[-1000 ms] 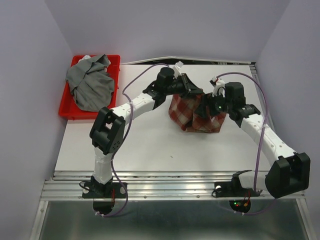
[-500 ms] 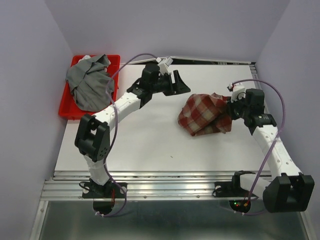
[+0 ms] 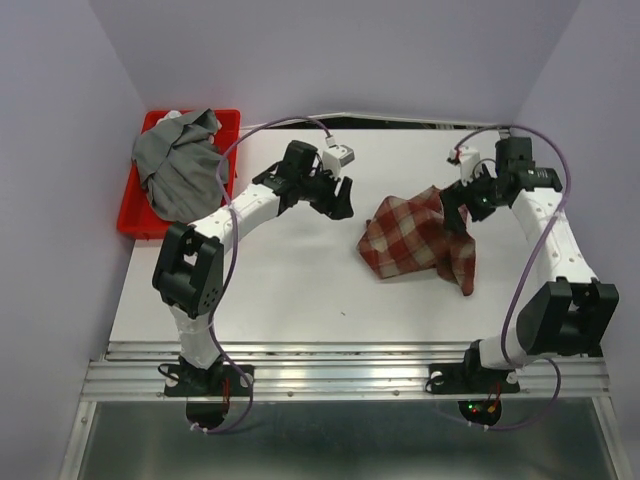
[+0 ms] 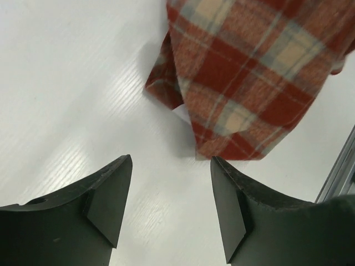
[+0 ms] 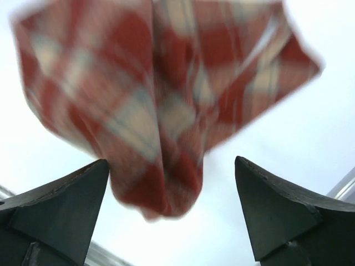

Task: Fold and stack the skirts
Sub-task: Flatten the skirt out

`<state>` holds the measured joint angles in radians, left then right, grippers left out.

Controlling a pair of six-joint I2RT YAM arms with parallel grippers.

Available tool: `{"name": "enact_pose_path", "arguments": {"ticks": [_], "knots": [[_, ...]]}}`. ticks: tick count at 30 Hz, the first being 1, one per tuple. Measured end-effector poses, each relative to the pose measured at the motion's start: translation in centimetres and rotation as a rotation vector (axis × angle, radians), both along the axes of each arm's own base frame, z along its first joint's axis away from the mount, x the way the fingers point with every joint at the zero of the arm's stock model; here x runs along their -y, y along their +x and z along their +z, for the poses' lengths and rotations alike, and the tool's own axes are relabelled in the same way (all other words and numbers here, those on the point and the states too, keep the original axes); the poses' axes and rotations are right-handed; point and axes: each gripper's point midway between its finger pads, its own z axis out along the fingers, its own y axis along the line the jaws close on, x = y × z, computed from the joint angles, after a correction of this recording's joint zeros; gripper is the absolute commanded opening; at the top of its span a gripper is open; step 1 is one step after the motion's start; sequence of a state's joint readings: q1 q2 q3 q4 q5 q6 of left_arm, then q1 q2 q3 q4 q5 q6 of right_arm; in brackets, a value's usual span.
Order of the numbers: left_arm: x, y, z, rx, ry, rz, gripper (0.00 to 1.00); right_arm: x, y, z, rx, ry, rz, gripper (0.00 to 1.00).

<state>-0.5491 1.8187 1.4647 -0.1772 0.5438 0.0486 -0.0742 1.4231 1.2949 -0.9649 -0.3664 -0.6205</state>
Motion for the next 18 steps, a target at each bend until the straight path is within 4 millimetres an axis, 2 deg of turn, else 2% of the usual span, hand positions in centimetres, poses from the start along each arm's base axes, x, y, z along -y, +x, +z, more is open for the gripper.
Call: {"name": "enact_pose_path", "arguments": {"ticks": [1,3,4,6,8,10,12,15,18], "knots": [[-0.5,0.1,-0.8,-0.017,0.008,0.006,0.7,-1.0,1.9,2.3,0.049,0.035,0.024,1.0],[-1.8,0.4,-2.1,-0.05,0.019,0.021,0.7,-2.9,3.7,4.7,0.094,0.08,0.048,1.0],[-2.6,0.7,-2.5,-0.061,0.021,0.031,0.7,-4.3,4.3,5.5,0.106,0.102,0.069,1.0],[-3.6,1.4,-2.5,-0.059,0.016,0.047,0.71,-7.7,4.8,5.4,0.09,0.131,0.11,1.0],[-4.5,2.2,-2.3,-0.052,0.007,0.063,0.73,-11.7,4.5,3.6,0.011,0.147,0.162,1.0],[-5.6,2.9,-2.4,-0.049,0.009,0.082,0.73,-14.4,5.1,1.9,-0.05,0.144,0.183,1.0],[-6.4,3.2,-2.7,-0.048,0.011,0.09,0.73,-16.5,6.1,-0.9,-0.119,0.113,0.186,1.0],[-7.0,2.4,-3.3,-0.06,0.02,0.086,0.73,-17.2,8.4,-4.1,-0.162,0.036,0.146,1.0],[-7.3,1.5,-3.5,-0.061,0.027,0.075,0.73,-16.5,9.9,-6.5,-0.179,-0.054,0.092,1.0]]}}
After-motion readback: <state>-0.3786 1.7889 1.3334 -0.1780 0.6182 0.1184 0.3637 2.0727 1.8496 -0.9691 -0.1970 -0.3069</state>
